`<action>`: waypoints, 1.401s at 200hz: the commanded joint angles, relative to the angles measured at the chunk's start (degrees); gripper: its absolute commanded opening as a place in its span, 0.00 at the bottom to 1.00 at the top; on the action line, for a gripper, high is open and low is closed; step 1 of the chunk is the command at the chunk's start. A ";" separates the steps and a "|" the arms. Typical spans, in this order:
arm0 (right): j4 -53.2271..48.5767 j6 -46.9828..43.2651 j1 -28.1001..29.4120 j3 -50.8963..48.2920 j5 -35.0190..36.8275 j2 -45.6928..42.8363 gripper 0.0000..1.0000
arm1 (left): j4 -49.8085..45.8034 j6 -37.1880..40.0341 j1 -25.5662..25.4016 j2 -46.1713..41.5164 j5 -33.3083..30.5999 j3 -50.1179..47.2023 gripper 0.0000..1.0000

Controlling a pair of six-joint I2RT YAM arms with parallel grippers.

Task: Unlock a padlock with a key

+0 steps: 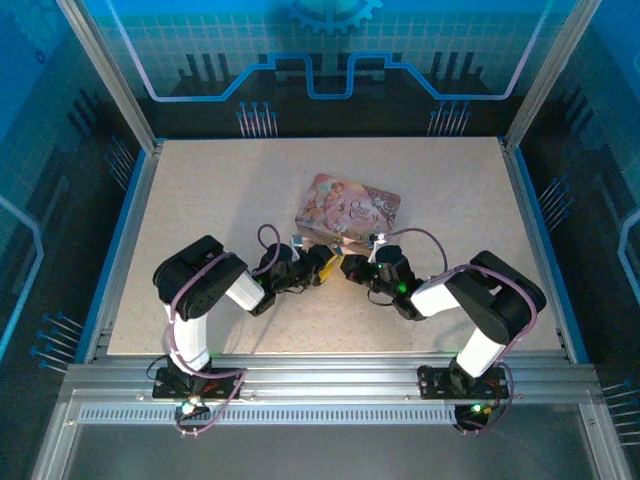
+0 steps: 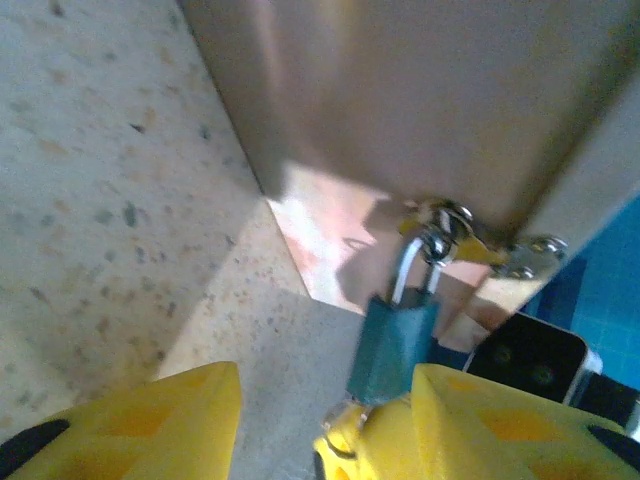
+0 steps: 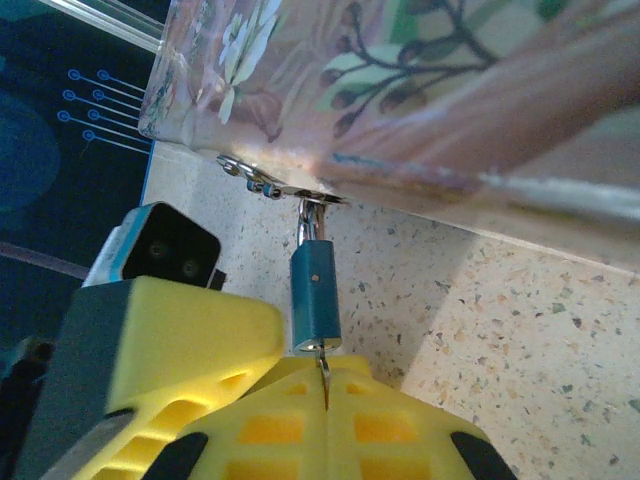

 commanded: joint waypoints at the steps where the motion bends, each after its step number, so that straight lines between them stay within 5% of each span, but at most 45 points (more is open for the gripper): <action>1: -0.33 2.20 0.77 0.43 -1.32 1.28 0.01 | 9.36 -1.57 0.56 2.14 -2.22 1.31 0.49; 57: 0.11 2.48 0.72 0.51 -1.32 1.73 0.01 | 10.56 -1.65 0.55 3.63 -1.87 3.34 0.48; 155: 0.38 3.24 0.70 -0.06 -1.36 1.11 0.03 | 12.13 -2.19 0.58 5.04 -3.70 2.86 0.20; 196: 0.94 2.50 -0.08 -0.75 -3.53 0.21 0.14 | 10.98 -0.91 0.60 3.28 -3.54 2.41 0.07; 280: -10.71 -5.85 -2.07 -4.23 -2.85 -12.46 0.45 | 2.09 -2.50 -0.08 -2.89 -4.36 0.39 0.06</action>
